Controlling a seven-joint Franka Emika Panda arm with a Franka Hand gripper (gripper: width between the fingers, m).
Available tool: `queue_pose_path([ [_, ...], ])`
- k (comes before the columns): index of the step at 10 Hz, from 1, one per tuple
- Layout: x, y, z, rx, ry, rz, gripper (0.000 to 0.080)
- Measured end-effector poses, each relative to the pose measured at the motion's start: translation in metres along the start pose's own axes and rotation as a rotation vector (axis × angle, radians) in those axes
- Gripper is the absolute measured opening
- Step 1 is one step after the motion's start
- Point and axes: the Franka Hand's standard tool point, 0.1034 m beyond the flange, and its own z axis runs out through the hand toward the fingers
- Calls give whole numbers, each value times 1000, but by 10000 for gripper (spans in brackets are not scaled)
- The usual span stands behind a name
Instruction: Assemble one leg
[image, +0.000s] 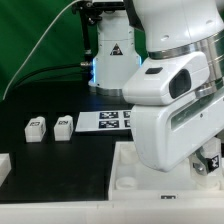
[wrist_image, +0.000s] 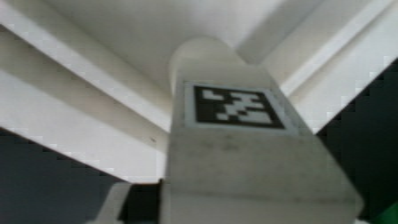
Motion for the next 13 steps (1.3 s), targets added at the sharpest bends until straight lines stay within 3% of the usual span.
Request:
queue_pose_path([
  [2, 1, 0, 0, 2, 6, 76, 295],
  [4, 5, -7, 2, 11, 9, 344, 295],
  [7, 3, 4, 4, -20, 41, 703, 295],
  [10, 4, 19, 0, -49, 135, 826, 295],
  [11, 5, 18, 1, -49, 133, 802, 295],
  [13, 5, 18, 1, -49, 133, 802, 578],
])
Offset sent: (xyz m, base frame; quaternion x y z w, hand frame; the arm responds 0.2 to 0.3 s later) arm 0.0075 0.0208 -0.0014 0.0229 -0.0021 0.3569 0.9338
